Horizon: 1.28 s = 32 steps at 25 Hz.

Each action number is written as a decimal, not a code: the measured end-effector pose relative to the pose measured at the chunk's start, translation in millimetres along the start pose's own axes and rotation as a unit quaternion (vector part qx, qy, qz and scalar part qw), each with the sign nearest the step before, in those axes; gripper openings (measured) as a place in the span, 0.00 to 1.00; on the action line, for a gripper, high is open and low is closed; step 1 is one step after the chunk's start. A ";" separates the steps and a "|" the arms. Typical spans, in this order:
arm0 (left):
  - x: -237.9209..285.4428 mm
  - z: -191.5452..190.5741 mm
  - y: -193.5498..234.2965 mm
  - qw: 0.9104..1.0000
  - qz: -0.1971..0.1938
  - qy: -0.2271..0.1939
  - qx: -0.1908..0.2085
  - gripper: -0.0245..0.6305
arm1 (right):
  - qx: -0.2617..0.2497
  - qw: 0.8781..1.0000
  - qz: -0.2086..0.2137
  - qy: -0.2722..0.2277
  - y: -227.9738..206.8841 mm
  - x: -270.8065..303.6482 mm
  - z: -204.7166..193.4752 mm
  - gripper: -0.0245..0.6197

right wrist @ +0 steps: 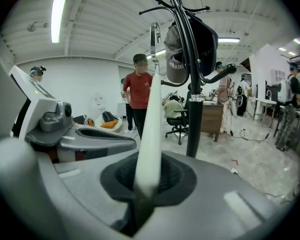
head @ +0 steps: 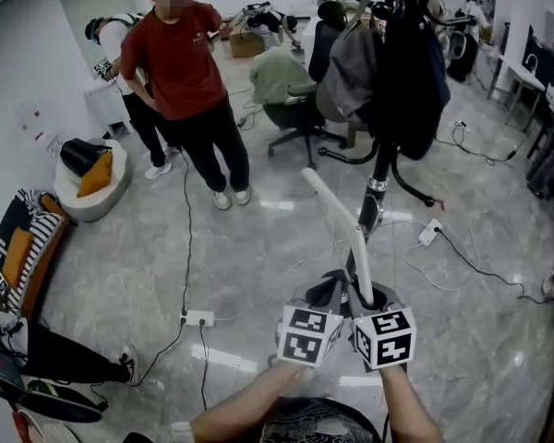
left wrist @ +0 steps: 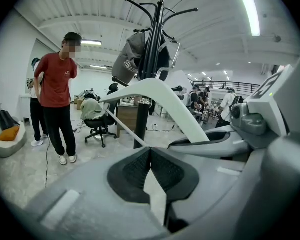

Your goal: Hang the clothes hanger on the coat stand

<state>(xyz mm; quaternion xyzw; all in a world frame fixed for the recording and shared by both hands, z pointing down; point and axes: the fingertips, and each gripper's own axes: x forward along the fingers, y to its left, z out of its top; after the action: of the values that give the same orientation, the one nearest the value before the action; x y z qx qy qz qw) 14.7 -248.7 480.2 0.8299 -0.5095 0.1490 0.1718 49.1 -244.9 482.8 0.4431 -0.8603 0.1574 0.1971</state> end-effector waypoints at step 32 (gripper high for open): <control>58.6 36.2 64.1 0.998 -0.058 0.003 0.014 0.04 | 0.016 0.998 -0.054 0.010 -18.9 78.9 41.4 0.09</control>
<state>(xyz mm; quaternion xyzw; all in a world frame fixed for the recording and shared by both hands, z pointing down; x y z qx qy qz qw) -14.6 -338.1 481.0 0.8596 -0.4583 0.1484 0.1703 14.6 -329.1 486.2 0.4901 -0.8307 0.1643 0.2070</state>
